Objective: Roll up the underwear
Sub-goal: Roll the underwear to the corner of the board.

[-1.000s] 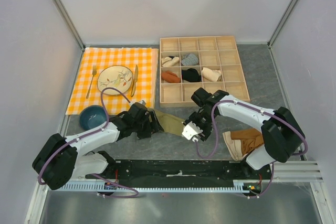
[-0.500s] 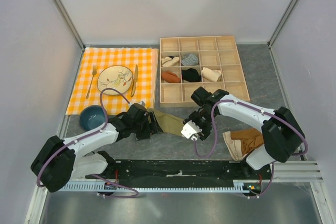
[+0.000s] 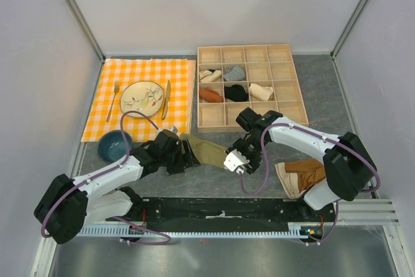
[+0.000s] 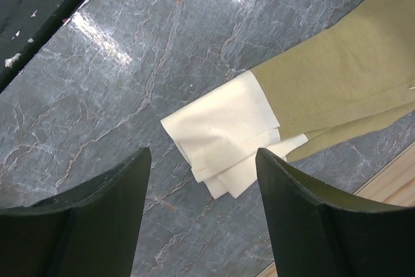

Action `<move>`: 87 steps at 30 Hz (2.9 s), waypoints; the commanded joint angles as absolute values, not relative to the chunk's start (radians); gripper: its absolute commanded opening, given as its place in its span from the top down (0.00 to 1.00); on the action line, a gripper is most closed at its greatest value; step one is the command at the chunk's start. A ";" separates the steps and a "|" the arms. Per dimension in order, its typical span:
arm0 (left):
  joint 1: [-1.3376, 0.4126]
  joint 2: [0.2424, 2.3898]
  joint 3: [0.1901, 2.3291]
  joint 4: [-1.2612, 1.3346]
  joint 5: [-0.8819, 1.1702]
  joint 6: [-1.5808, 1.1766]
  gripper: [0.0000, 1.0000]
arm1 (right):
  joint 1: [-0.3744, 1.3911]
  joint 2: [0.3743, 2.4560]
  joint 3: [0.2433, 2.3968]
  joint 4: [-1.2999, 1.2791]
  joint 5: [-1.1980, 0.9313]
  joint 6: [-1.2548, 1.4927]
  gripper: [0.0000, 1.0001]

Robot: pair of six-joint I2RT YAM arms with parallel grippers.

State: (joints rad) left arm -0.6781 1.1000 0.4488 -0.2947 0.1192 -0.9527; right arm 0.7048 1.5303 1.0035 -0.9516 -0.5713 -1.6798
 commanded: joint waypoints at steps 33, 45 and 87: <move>-0.675 1.008 0.391 -0.201 0.123 -1.012 0.17 | 0.715 1.476 0.999 -0.925 -0.621 -1.718 0.26; -0.675 1.052 0.388 -0.150 0.035 -1.126 0.19 | 0.718 1.508 1.025 -0.902 -0.624 -1.712 0.26; -0.600 1.298 0.526 -0.304 -0.061 -1.029 0.31 | 0.727 1.684 0.893 -0.779 -0.456 -1.936 0.41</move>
